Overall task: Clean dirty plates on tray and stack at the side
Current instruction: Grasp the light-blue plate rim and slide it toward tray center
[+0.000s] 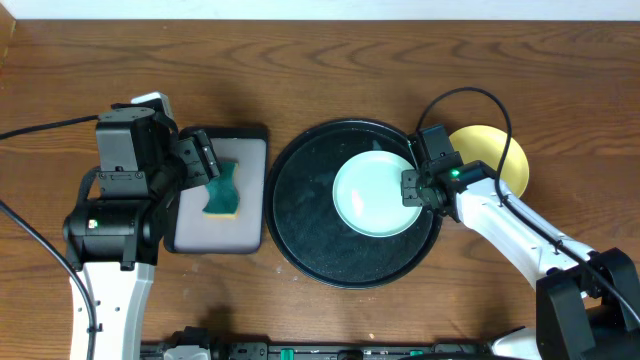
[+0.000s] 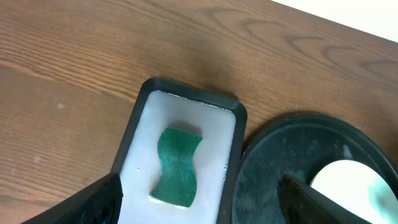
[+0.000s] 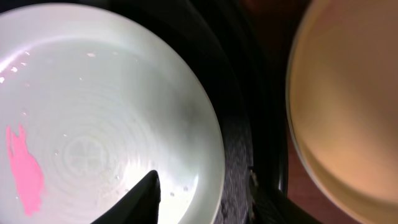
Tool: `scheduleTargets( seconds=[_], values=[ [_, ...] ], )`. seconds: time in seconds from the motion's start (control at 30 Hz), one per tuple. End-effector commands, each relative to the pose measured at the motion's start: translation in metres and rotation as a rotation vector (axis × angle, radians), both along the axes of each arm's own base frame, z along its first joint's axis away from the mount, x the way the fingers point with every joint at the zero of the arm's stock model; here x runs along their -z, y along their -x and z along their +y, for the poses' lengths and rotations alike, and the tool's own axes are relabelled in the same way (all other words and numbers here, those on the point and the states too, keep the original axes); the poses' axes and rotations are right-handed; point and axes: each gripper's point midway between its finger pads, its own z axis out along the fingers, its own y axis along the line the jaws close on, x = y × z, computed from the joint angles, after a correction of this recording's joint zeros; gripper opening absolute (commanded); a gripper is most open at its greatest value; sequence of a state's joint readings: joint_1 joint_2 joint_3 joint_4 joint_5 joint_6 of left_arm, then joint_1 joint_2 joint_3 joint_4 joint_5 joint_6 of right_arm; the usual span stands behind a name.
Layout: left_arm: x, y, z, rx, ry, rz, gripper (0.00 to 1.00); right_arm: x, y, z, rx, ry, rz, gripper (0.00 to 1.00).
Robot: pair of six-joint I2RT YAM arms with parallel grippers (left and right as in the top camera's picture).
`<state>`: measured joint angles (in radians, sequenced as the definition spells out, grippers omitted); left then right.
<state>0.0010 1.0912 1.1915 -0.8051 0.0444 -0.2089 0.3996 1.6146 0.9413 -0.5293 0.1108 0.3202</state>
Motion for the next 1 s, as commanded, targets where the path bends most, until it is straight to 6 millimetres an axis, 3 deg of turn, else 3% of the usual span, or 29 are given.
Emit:
scheduleTargets(
  seconds=[0.0,0.27,0.63,0.97],
  values=[
    [-0.008,-0.002,0.004,-0.015,-0.015,-0.019,0.8,-0.002,-0.003,0.001,-0.119,0.058,-0.034,0.4],
    [-0.008,-0.002,0.004,-0.014,-0.015,-0.019,0.8,-0.007,-0.015,0.0,-0.239,0.101,-0.084,0.28],
    [-0.008,-0.002,0.004,-0.015,-0.015,-0.019,0.8,0.01,-0.014,-0.006,-0.221,0.092,-0.118,0.31],
    [-0.008,-0.002,0.004,-0.015,-0.015,-0.019,0.8,0.024,-0.011,-0.008,-0.217,0.081,-0.157,0.23]
  ],
)
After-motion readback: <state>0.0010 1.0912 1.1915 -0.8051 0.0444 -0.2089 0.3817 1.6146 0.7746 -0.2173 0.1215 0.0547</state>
